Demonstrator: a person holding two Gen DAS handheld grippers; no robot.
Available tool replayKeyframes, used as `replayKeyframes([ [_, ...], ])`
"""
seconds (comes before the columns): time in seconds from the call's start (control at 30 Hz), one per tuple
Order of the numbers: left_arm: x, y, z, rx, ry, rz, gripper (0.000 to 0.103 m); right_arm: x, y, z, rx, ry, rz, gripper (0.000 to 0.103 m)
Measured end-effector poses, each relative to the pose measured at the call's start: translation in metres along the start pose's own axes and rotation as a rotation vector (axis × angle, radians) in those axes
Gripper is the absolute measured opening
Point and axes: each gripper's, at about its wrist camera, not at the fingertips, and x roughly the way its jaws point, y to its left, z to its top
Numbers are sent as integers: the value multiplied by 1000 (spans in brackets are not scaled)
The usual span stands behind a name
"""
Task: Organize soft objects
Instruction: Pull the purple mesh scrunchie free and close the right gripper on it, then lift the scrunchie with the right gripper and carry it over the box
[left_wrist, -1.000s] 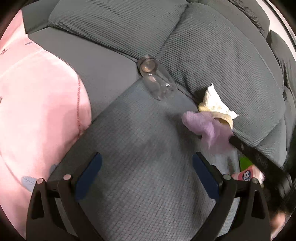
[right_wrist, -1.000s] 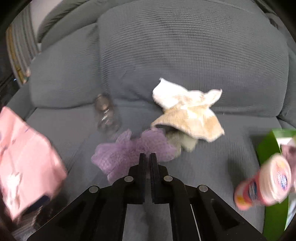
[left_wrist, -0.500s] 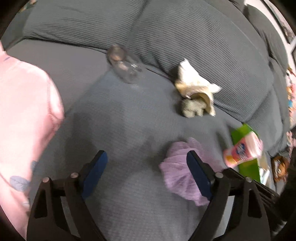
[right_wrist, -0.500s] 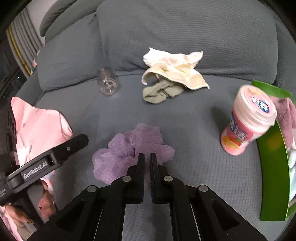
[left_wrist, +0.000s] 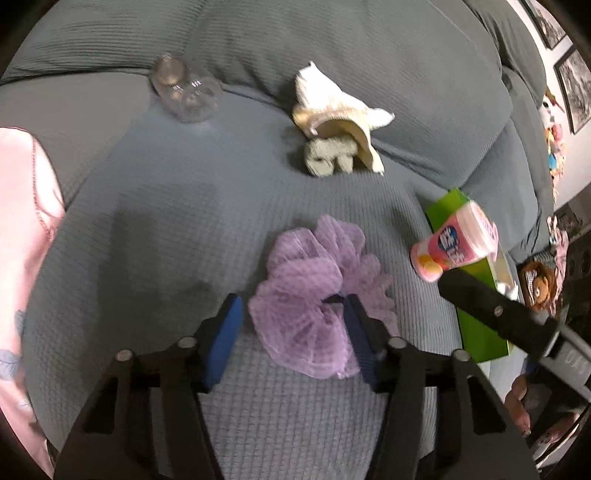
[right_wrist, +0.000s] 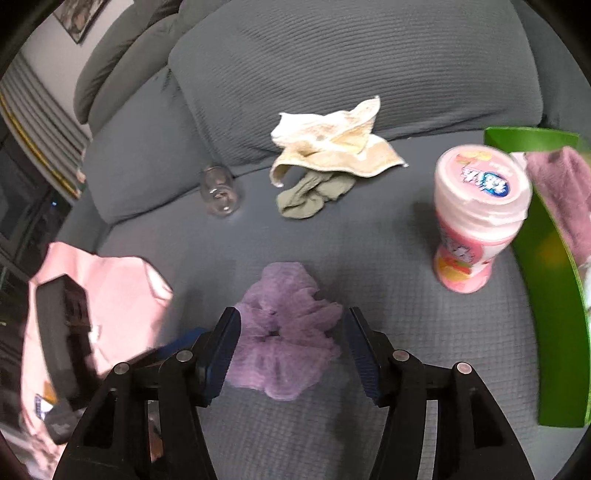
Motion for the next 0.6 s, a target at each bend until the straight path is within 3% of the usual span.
replayKeyframes([
  [0.17, 18, -6, -5, 2, 97, -75, 40, 21, -1, -1, 39, 66, 41, 59],
  [0.43, 38, -7, -11, -6, 157, -54, 38, 56, -14, -9, 127, 172, 52, 59],
  [0.6, 40, -7, -11, -10, 158, -61, 38, 62, -16, -11, 151, 178, 84, 59],
])
